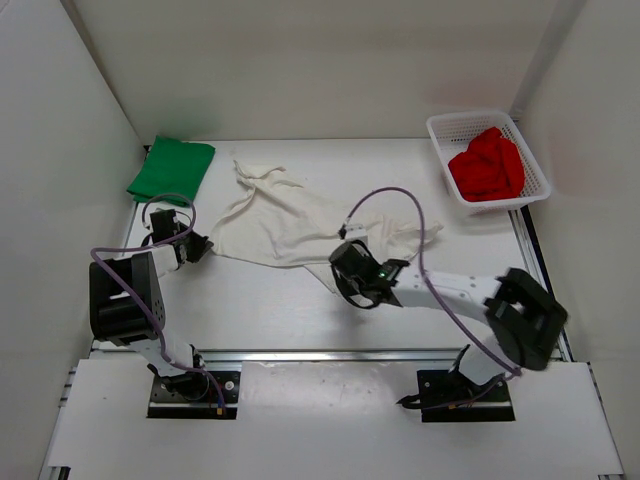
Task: Fold and stack the t-shirts
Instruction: Flatten out the tshirt
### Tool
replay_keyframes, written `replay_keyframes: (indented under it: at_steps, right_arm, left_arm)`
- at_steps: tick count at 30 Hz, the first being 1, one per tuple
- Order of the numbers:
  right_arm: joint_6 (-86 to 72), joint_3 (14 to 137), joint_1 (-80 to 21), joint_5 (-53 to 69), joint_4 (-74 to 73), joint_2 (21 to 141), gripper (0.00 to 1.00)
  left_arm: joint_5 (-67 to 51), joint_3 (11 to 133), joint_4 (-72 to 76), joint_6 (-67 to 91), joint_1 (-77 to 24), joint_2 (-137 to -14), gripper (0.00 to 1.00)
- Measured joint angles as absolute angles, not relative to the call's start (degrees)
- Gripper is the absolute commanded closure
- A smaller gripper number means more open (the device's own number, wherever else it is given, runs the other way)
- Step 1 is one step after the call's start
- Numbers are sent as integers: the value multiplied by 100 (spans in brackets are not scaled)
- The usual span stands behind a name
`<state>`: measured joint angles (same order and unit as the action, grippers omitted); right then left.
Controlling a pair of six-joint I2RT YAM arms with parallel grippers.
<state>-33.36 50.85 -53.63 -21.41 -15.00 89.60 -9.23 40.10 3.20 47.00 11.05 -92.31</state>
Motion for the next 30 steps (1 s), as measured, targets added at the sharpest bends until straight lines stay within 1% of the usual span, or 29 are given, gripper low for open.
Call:
replay_keyframes:
  at_steps: [2, 6, 8, 11, 15, 17, 20, 23, 26, 30]
  right_arm:
    - [-3524, 4580, -5400, -2217, -1632, 8101, 100]
    - [-4123, 3179, -5266, -2158, -1824, 5852, 100]
    - [-4447, 2342, -4958, -1942, -1903, 4663, 100]
    - [-4827, 1387, -4278, -1518, -2314, 3286, 100]
    - [-5089, 803, -3481, -871, -2657, 2228, 100]
    - [-5131, 668, -3288, -591, -2744, 1977, 100]
    - [-5131, 644, -3223, -392, -2777, 1903, 100]
    - [-5004, 987, -3352, -508, -3035, 2036, 100]
    - [-4668, 2115, -3535, -858, -3448, 2565, 100]
    - [-3964, 4646, -3553, -1409, -3837, 3612, 100]
  left_arm:
    - [-947, 4010, 318, 4700, 1105, -9229, 100]
    - [-985, 4010, 316, 4703, 1111, -9229, 100]
    - [-987, 4010, 316, 4700, 1111, -9229, 100]
    - [-987, 4010, 298, 4696, 1111, -9225, 100]
    - [-987, 4010, 226, 4657, 1111, -9157, 100]
    - [-982, 4010, 172, 4641, 1094, -9089, 100]
    - [-963, 4010, 95, 4593, 1013, -8932, 100]
    - [-963, 4014, -62, 4523, 873, -8630, 100]
    - [-1000, 4222, -497, 4377, 631, -8167, 100]
    - [-1133, 5426, -1380, 3997, 235, -7518, 100]
